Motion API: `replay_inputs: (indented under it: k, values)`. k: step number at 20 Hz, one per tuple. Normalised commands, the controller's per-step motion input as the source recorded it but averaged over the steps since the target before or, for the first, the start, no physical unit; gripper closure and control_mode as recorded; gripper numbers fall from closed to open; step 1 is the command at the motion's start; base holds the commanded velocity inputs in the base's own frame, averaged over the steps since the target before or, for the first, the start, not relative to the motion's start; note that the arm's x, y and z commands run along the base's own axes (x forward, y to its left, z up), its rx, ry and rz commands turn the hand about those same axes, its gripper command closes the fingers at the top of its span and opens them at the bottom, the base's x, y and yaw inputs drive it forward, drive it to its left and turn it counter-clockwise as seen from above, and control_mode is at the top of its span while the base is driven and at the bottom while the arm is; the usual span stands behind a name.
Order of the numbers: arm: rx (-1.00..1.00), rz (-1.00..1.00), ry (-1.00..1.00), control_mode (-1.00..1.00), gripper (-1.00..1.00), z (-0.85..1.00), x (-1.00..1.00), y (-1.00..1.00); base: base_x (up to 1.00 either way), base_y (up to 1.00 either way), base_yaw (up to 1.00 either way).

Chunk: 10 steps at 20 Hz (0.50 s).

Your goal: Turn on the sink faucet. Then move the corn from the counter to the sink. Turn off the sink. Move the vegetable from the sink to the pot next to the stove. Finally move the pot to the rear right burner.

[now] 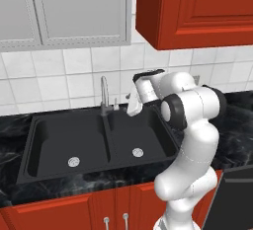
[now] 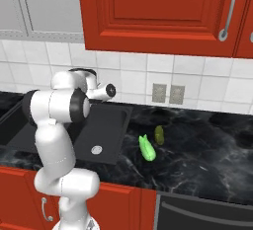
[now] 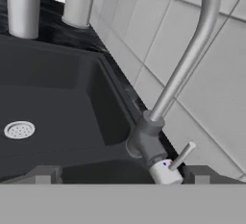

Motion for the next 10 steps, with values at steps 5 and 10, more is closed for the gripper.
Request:
replay_inputs:
  k: [5,10]
  values:
    - [0.00,0.00,0.00,-1.00,-1.00,-0.10,0.28,0.10,0.00,0.00,0.00]
    - [0.00,0.01,0.00,-1.00,-1.00,-0.06,0.27,0.10,0.00,0.00,0.00]
